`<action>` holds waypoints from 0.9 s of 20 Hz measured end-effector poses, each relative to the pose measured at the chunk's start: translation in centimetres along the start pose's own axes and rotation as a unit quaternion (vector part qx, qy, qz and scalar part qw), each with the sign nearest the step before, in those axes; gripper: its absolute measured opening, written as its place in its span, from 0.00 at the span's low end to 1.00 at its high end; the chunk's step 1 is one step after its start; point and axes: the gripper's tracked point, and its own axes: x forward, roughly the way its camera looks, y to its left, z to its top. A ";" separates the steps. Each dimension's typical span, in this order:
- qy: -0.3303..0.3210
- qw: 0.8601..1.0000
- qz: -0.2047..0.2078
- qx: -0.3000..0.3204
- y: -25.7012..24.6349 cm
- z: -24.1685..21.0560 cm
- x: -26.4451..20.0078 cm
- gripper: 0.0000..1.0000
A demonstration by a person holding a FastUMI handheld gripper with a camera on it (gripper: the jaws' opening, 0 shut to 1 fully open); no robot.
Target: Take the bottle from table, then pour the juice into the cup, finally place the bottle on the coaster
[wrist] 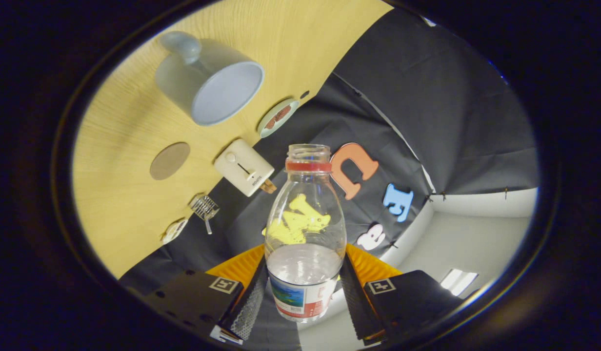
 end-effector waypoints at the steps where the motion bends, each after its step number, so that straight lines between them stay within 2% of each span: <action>1: 0.003 1.000 0.005 0.013 0.3 -0.3 -0.1 0.81; 6: 0.023 0.992 0.034 0.117 2.1 -1.0 -0.6 0.81; 10: 0.027 0.981 0.030 0.190 2.2 -0.6 -1.5 0.81; 15: 0.030 0.948 0.088 0.305 3.9 1.1 -2.7 0.81; 18: 0.016 0.909 0.157 0.385 5.6 3.6 -4.4 0.81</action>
